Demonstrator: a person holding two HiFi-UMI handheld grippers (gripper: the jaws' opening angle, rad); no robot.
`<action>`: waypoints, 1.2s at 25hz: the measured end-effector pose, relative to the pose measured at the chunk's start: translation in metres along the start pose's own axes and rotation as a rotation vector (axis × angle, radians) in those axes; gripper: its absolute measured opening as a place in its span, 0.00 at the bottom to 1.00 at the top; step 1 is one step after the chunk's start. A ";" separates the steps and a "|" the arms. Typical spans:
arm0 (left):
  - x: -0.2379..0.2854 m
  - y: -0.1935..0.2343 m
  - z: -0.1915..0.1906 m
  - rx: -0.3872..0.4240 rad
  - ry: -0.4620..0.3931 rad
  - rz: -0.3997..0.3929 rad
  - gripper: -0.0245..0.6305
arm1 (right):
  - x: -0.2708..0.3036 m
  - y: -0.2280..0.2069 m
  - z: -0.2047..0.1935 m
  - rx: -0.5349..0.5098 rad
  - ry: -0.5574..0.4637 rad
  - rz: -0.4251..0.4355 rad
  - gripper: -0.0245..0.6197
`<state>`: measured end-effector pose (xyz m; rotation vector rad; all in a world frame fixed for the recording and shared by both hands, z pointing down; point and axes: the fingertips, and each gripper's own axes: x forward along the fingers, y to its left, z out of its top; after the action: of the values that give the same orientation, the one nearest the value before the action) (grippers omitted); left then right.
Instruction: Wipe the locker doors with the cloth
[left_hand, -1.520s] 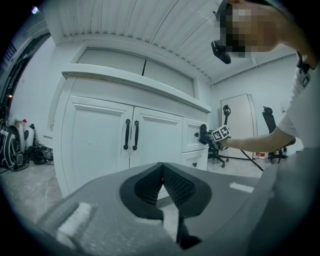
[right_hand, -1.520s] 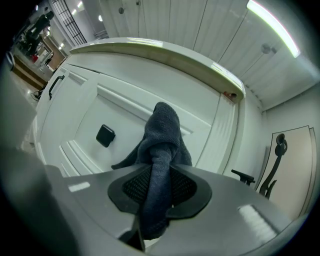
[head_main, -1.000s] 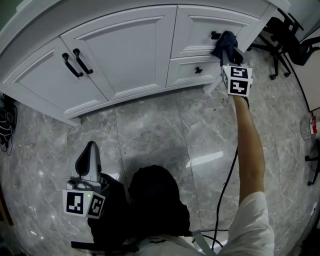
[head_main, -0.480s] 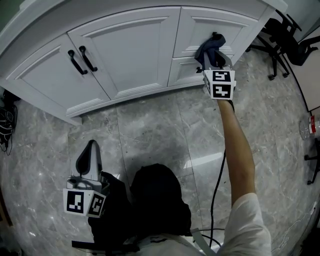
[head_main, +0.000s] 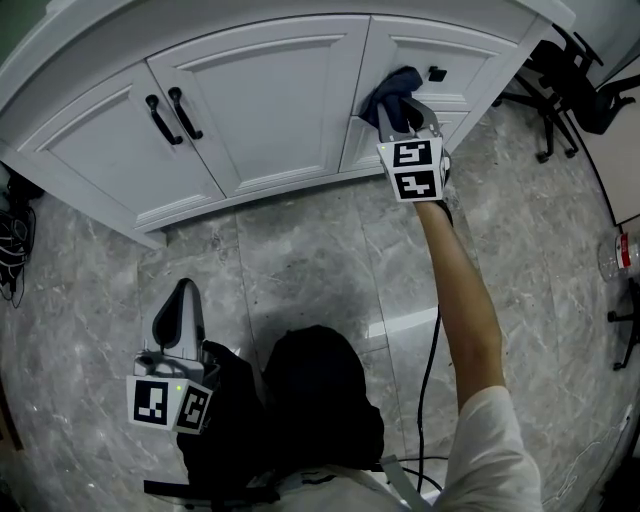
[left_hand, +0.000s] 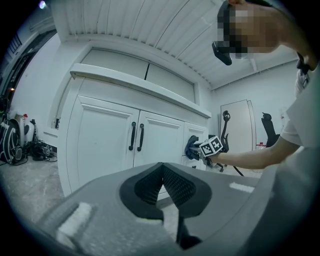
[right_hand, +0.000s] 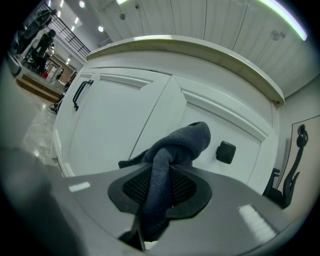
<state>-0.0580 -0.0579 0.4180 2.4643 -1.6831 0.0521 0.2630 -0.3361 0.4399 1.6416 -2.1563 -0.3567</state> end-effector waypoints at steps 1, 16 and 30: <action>-0.001 0.001 0.000 -0.001 -0.001 0.001 0.04 | 0.000 0.001 0.002 0.001 0.000 -0.001 0.16; -0.001 0.000 -0.002 0.009 0.006 -0.001 0.04 | -0.025 0.078 -0.016 -0.146 -0.042 0.118 0.17; 0.010 -0.008 -0.008 0.022 0.033 0.004 0.04 | 0.011 0.039 -0.072 -0.148 0.067 0.112 0.17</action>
<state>-0.0462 -0.0635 0.4262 2.4621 -1.6828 0.1120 0.2608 -0.3325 0.5227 1.4255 -2.1083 -0.4116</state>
